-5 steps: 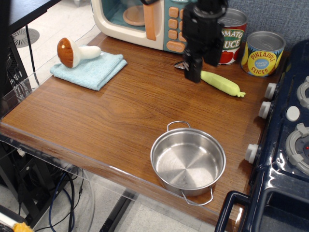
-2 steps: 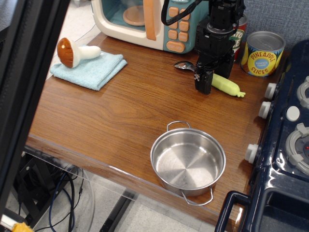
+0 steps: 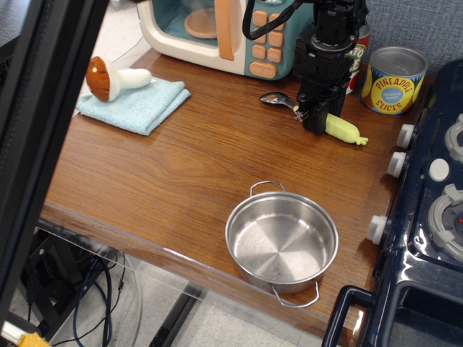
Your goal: Put the spoon on the front left corner of the table.
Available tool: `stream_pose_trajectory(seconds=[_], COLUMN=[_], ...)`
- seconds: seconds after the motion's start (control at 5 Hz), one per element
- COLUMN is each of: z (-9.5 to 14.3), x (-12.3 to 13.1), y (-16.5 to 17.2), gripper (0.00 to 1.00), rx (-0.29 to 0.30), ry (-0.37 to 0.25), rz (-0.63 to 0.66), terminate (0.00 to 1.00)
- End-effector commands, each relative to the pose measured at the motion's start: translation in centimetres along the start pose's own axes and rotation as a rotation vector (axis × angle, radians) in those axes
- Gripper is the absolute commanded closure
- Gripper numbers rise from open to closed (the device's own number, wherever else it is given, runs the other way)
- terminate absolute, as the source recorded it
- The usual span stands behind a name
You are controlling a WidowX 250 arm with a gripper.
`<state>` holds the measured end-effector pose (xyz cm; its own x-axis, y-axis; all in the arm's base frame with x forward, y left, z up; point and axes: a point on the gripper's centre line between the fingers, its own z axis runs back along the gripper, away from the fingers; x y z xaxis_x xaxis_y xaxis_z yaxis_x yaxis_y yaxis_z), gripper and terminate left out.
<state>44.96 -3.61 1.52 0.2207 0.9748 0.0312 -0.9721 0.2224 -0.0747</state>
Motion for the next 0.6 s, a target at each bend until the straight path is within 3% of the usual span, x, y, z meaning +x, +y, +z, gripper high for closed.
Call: stream_pose_trajectory(seconds=[0.0, 0.4], z=[3.5, 7.2], x=[1.4, 2.4], y=[0.4, 0.7], gripper=[1.0, 1.0], rx=[-0.052, -0.1], ry=[-0.001, 0.019], rz=[0.038, 0.06], terminate=[0.0, 0.0])
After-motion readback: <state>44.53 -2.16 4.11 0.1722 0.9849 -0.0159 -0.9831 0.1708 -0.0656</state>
